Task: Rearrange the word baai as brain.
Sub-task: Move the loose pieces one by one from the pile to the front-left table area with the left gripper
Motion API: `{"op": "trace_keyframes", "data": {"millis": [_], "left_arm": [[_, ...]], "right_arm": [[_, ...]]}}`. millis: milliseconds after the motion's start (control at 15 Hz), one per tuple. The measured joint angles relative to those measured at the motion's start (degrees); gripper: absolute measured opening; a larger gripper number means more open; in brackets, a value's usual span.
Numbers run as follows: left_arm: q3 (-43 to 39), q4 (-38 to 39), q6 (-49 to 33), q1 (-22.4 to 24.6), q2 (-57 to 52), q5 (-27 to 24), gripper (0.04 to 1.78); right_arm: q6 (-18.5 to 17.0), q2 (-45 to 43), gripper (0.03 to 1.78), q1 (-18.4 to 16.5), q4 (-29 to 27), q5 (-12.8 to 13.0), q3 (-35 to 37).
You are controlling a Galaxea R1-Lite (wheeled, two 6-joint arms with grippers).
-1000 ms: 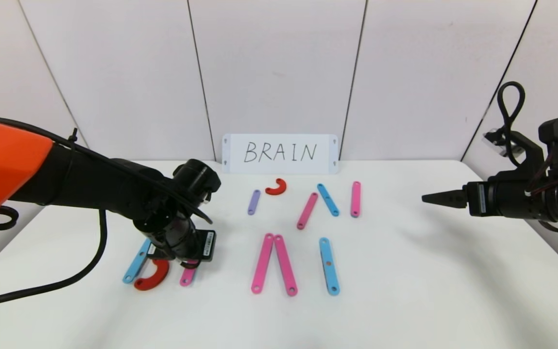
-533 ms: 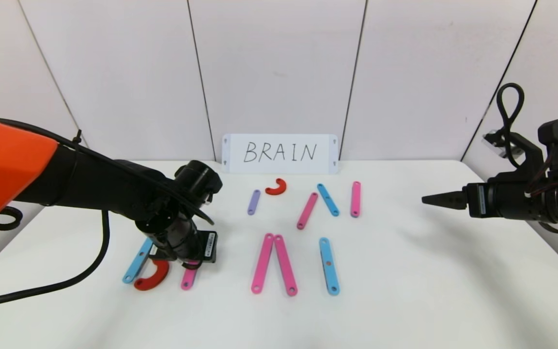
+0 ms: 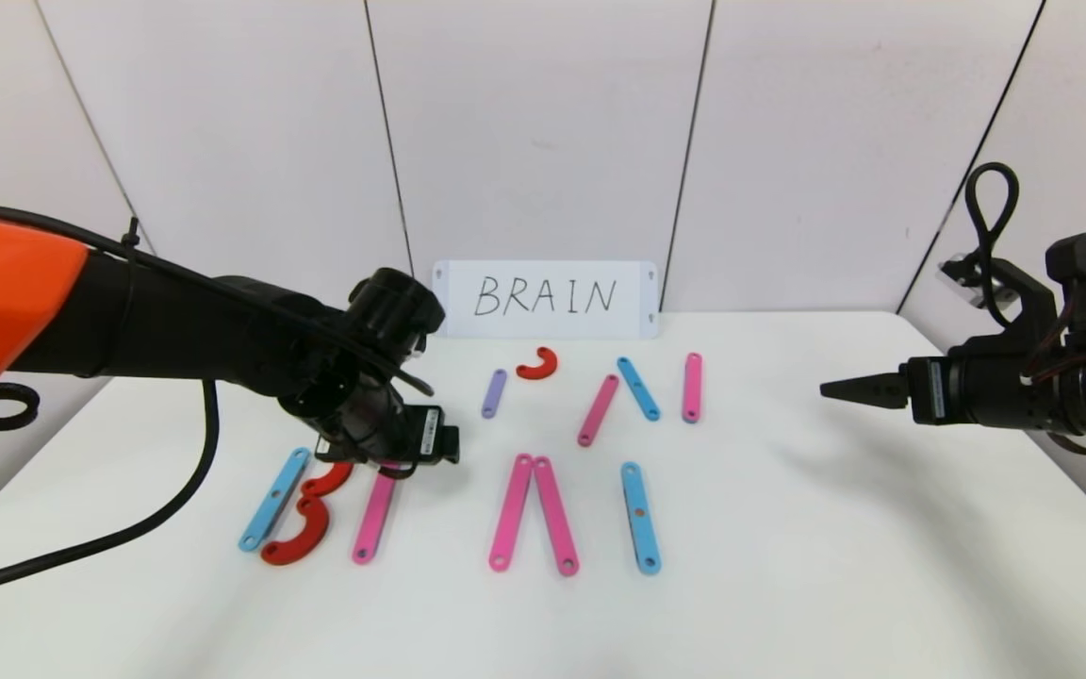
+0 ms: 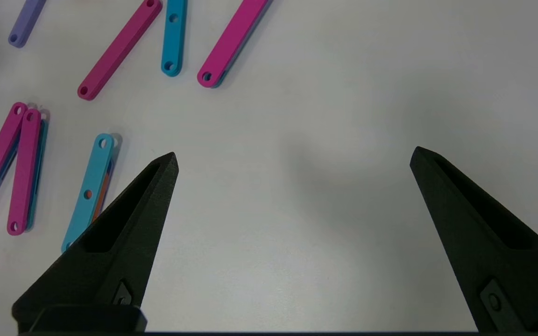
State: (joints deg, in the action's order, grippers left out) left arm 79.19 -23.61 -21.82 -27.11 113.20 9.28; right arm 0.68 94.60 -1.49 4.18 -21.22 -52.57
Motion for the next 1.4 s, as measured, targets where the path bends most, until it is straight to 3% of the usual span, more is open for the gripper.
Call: {"op": "trace_keyframes", "data": {"millis": [467, 667, 1000, 1400], "left_arm": [[18.2, 0.1, 8.0, -0.3, 7.9, 0.1, 1.75], [23.0, 4.4, 11.9, -1.2, 12.8, -0.5, 1.75], [26.1, 15.4, 20.5, -1.8, 19.2, -8.9, 1.75], [32.1, 18.9, 23.6, -1.8, 25.9, -13.7, 1.75]], "right_arm": [[0.0, 0.0, 1.74, 0.0, 0.1, 0.1, 0.0], [0.0, 0.0, 1.74, -0.4, 0.1, 0.0, 0.0], [-0.1, 0.0, 1.74, -0.6, 0.1, -0.3, 0.0], [0.0, 0.0, 1.74, -0.6, 0.1, -0.4, 0.5]]}}
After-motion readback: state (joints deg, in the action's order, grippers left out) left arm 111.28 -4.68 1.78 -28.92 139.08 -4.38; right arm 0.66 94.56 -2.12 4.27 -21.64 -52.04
